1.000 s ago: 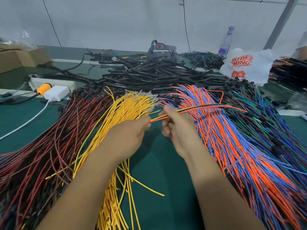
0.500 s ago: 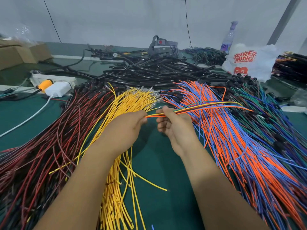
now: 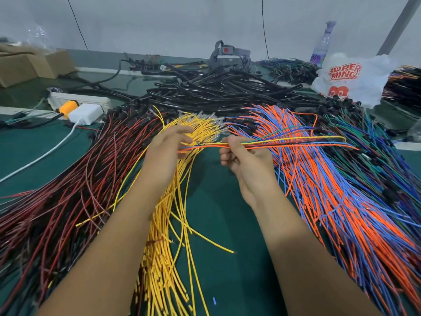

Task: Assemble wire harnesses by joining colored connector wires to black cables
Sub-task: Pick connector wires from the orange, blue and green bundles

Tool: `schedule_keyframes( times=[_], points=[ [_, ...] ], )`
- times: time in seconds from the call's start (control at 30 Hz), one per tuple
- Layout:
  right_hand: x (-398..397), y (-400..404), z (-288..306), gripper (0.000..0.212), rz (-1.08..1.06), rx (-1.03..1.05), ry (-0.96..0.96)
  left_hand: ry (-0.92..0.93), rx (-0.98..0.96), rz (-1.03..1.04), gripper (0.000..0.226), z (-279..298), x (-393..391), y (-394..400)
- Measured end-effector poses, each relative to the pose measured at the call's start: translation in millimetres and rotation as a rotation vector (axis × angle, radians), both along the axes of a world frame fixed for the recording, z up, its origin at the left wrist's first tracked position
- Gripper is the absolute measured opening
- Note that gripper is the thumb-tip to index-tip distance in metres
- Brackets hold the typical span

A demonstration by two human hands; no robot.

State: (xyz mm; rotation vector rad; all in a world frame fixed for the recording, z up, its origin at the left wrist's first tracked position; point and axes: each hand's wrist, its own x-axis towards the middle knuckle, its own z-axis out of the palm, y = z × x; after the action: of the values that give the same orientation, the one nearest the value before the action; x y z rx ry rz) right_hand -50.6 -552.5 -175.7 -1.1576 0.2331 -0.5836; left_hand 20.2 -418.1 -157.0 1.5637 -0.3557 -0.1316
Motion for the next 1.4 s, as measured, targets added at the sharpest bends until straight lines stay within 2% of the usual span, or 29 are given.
schedule_keyframes(
  times=[0.07, 0.1, 0.23, 0.4, 0.63, 0.77, 0.87, 0.97, 1.07, 1.2, 1.4],
  points=[
    [-0.3, 1.0, 0.1, 0.016, 0.031, -0.008, -0.006, 0.184, -0.246, -0.024, 0.027, 5.5, 1.9, 0.7],
    [-0.3, 1.8, -0.2, 0.017, 0.049, -0.011, -0.009, 0.225, -0.31, -0.044, 0.029, 6.3, 2.3, 0.8],
    [-1.7, 3.1, 0.6, 0.017, 0.119, 0.024, -0.036, 0.297, -0.405, -0.138, 0.043, 1.9, 1.9, 0.0],
    [-2.7, 4.4, 1.3, 0.015, 0.163, 0.057, -0.047, 0.325, -0.478, -0.193, 0.046, 1.6, -0.1, -0.7],
    [-2.4, 12.1, 0.3, 0.031, 0.239, 0.022, -0.065, 0.336, -0.488, -0.244, 0.049, 2.2, -2.5, -2.6],
    [-1.8, 18.3, -1.6, 0.016, 0.268, 0.024, -0.061, 0.331, -0.507, -0.275, 0.05, 1.3, -2.7, -3.2],
    [-1.0, 17.5, -1.5, 0.014, 0.263, 0.047, -0.084, 0.342, -0.491, -0.308, 0.048, 0.3, -1.0, -2.8],
    [-1.5, 14.7, 0.6, 0.015, 0.241, 0.059, -0.142, 0.313, -0.383, -0.303, 0.04, -0.9, 0.2, -4.3],
    [-2.3, 11.1, 2.1, 0.015, 0.177, 0.03, -0.163, 0.283, -0.286, -0.211, 0.025, -2.5, 0.5, -3.6],
    [-3.1, 6.9, 2.6, 0.013, 0.089, -0.033, -0.14, 0.283, -0.342, -0.158, 0.014, -1.1, 2.6, 2.4],
    [-2.1, 6.2, 1.0, 0.013, 0.026, -0.045, -0.133, 0.291, -0.405, -0.183, 0.01, -0.6, 1.7, 3.5]
  ],
)
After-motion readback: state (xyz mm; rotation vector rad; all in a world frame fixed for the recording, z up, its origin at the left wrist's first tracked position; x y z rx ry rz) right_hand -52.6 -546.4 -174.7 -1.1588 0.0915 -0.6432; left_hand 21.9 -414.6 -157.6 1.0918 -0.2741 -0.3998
